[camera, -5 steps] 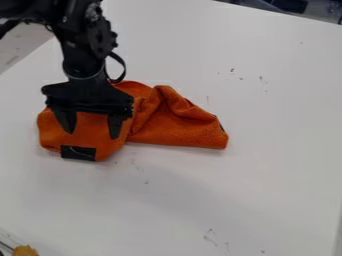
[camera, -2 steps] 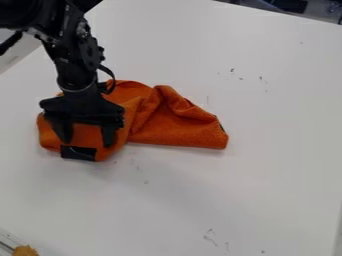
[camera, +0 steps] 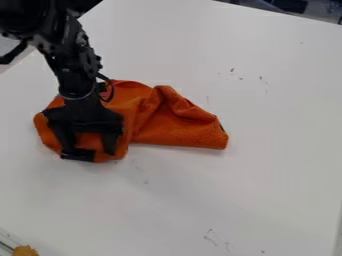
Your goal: Drag cloth from centre to bottom left of the table
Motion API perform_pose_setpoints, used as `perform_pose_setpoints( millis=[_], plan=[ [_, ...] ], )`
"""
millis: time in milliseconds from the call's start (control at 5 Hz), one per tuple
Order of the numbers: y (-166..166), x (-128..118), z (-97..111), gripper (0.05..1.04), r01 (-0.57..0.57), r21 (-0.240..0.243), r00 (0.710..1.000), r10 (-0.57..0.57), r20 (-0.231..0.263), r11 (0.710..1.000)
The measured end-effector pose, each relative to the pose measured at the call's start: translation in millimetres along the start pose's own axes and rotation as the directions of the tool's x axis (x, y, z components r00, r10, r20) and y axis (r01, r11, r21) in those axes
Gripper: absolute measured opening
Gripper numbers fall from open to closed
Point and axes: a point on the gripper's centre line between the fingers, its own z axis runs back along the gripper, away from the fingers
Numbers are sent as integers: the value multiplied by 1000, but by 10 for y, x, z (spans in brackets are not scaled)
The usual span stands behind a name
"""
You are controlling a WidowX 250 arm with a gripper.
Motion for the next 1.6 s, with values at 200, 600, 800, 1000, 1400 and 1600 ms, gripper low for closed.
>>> perform_pose_setpoints(
  millis=[200,600,800,1000,1400,1600],
  plan=[
    [-2,26,-9,694,11,-1,1000,-11,14,1000],
    [-2,-13,40,195,16,38,1000,-15,-16,999],
    [-19,41,162,72,37,67,999,-37,-1,997],
    [-2,89,314,54,48,94,999,-50,22,994],
    [347,22,718,54,27,193,997,-41,69,981],
    [661,-143,753,54,-10,211,997,-6,75,977]
  ],
)
